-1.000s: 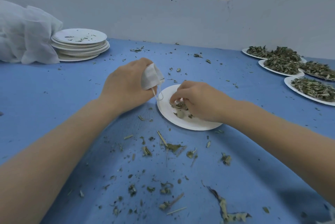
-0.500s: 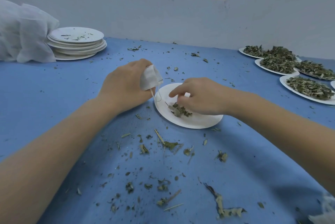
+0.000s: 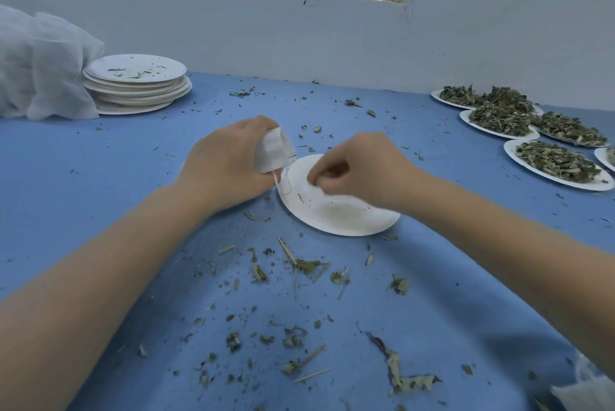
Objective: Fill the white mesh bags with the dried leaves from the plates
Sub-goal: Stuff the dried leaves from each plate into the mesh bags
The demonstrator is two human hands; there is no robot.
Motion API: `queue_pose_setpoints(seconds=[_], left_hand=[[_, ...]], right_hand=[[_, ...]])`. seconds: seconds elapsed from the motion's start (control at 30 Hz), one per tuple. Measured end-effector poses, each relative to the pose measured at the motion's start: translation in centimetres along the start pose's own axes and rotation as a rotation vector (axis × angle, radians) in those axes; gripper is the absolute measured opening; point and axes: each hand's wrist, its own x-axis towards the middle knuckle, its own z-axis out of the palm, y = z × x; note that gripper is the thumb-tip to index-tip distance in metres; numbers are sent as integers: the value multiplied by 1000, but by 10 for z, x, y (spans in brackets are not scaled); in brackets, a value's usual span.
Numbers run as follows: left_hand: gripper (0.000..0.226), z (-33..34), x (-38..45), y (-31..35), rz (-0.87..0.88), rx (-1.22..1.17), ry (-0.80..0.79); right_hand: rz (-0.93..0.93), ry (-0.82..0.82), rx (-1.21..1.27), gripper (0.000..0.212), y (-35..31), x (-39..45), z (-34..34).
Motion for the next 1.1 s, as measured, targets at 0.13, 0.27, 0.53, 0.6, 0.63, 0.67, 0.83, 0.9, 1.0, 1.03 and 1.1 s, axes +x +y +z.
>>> queue_pose_setpoints(seconds=[0.13,0.27,0.53,0.6,0.63,0.67,0.83,0.9,1.0,1.03,1.1], left_hand=[[51,1,1,3,11,-14,-19],[49,3,1,6,9,-111,51],[62,1,0,1,24,-140,56],[62,0,-1,-2,-15,-103,39],[63,-1,-2,-4,-38,-99,35],[63,-2,-2,-5,-62,-105,32],[58,-6,-10,-5,-154,-101,1],[52,-8,-15,-6,-199,-126,23],[41,-12,-21,-1,-271,-222,89],[37,-14,-22,2,-301,-267,115],[31,-17,-23,7,-364,-342,161]], right_hand=[[-56,145,110,18,-8,15,-15],[-189,66,140,14,-21,23,-7],[-113,43,410,31,-7,14,-13],[-30,112,375,28,2,6,-15],[18,112,303,32,8,2,-16],[79,70,224,43,14,-4,-15],[364,-269,34,103,31,-25,-2],[415,-326,15,120,33,-28,1],[438,-288,14,131,33,-30,7],[434,-255,7,132,31,-30,8],[422,-168,17,135,25,-29,11]])
